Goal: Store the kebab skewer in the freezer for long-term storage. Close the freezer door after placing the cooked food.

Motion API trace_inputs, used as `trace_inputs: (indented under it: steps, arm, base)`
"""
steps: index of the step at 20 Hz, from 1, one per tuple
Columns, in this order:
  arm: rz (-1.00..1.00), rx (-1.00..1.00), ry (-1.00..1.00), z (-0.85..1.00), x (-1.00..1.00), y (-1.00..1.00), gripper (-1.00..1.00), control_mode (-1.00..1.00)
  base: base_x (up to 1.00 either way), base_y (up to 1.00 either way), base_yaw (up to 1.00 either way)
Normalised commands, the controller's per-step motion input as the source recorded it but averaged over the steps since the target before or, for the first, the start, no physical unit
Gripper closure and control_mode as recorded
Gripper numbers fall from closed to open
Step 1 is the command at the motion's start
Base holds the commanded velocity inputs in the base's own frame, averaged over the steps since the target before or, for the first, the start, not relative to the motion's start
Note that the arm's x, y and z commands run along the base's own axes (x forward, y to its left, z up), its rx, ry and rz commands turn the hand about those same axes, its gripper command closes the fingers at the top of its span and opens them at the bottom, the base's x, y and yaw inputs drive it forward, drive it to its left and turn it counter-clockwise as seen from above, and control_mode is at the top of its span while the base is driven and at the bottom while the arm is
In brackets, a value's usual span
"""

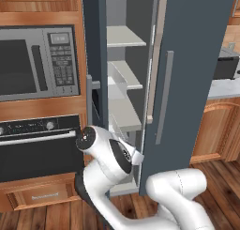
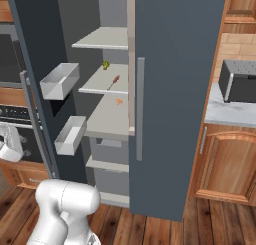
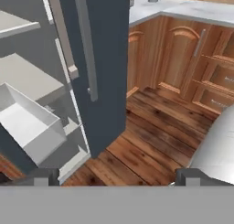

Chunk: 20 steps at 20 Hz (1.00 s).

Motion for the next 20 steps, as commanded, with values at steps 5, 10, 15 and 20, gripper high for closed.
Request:
trace_inputs:
  steps: [5,10,15,20]
  arm:
    - [-0.26,-0.13,-0.31,0.0,0.21,0.9,-1.0,-1.0]
    - [-0.23,-0.09,-0.01,0.02,0.5,0.7,-1.0,-1.0]
    - [-0.11,-0.01,0.01,0.0,0.36,0.38,-1.0,-1.0]
    - [0.0,0.0,0.0,0.0,0.55,0.17,-1.0,-1.0]
  base:
    - [0.0,0.0,0.0]
    - [0.0,0.0,0.0]
    - [0.0,0.0,0.0]
    - [0.0,0.0,0.0]
